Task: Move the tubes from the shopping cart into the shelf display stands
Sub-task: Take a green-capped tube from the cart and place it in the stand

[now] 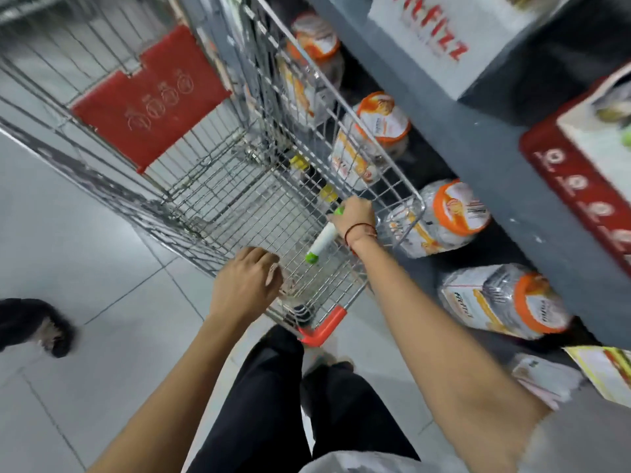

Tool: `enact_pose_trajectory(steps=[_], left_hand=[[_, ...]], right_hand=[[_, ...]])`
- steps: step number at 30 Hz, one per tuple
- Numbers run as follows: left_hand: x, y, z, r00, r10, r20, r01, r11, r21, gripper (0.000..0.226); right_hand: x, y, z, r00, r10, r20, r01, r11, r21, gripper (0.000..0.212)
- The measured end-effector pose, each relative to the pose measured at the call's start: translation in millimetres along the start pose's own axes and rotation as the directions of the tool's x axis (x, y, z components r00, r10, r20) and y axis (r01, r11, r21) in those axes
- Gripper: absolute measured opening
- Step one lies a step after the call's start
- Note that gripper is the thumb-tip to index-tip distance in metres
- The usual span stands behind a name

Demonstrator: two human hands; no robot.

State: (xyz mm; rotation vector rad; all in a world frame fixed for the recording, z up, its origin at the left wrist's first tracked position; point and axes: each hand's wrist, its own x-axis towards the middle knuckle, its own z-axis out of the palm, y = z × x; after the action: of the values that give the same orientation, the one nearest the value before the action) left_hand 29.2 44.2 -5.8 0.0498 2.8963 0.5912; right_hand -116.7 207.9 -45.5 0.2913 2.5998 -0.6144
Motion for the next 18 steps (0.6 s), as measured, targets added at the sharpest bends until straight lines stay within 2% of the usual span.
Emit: enact_pose_trajectory(steps=[4,11,14,18], left_hand=[[4,16,-9,0.999,0.038,-0.024,-0.039,0.998,-0.054,0.017],[41,89,-32,0.954,0.287,-0.093,-0.292,0.955,-0.051,0.036],[55,138,-39,0.897,0.423,-0.126,-0.432,0.900,-0.056,0.048],[64,204,-41,0.777,0.609,-0.161,-0.623,0.780,-0.058,0.053]], right_hand=[[-34,-2,-67,0.988,-0.097,-0.118,0.102,0.994,0.033,0.032],[-118,24,-185,0.888,-0.168,-0.428,0.218,0.973,0.070,0.032],[-156,43,-229,0.833,-0.142,-0.535,0.223,0.971,0.089,0.033],[-203,76,-275,0.754,-0.083,-0.652,0.207,0.972,0.116,0.034]])
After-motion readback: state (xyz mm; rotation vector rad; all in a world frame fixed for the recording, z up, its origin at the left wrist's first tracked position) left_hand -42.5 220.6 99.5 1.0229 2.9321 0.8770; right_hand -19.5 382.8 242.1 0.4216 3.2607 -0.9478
